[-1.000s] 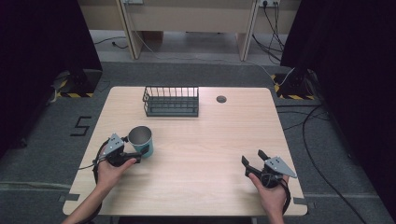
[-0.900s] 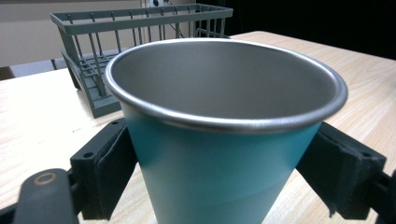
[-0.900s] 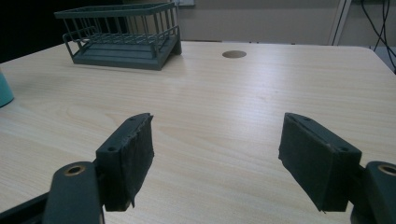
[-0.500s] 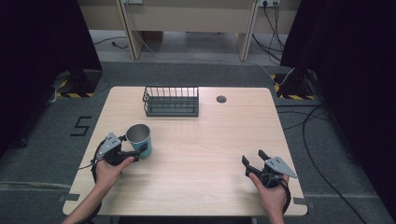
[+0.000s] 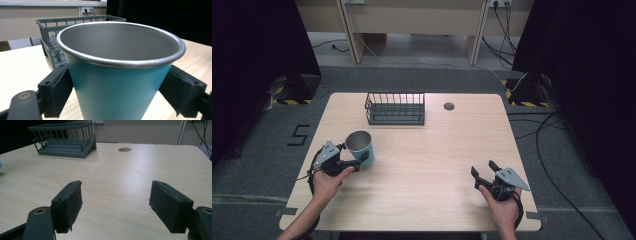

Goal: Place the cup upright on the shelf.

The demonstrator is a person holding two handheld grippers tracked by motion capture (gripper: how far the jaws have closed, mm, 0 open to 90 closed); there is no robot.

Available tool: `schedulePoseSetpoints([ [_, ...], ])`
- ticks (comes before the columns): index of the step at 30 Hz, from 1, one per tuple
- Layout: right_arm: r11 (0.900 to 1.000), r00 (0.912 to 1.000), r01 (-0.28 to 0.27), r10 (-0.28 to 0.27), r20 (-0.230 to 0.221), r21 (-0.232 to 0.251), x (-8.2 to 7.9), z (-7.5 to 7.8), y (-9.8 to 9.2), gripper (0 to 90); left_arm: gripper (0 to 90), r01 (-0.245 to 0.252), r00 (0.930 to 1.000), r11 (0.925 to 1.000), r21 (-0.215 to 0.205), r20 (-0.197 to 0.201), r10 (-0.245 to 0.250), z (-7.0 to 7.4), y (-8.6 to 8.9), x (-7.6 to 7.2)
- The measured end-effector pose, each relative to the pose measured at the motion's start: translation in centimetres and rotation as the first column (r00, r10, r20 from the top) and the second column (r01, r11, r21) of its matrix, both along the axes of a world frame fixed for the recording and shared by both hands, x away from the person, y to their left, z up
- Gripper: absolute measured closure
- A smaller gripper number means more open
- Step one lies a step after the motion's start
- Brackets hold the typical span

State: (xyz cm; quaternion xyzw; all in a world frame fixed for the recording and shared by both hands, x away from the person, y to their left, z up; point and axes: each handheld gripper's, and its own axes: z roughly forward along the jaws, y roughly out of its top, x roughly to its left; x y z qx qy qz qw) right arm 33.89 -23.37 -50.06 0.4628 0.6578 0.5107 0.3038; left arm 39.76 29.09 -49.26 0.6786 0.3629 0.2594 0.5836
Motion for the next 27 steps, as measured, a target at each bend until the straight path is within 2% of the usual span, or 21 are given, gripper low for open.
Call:
schedulePoseSetpoints([
  [4, 1.0, 1.0, 0.001, -0.001, 0.0, 0.0, 0.0, 0.0, 0.0, 26.7, 15.1, 0.005, 1.0, 1.0, -0.001, -0.002, -0.005, 0.2, 0.1, 0.0],
  [27, 1.0, 1.0, 0.004, -0.004, 0.002, 0.001, 0.0, 0.0, -0.1, 26.7, 15.2, 0.005, 0.9988, 0.9998, -0.02, 0.049, -0.004, 2.5, -0.1, 1.1],
])
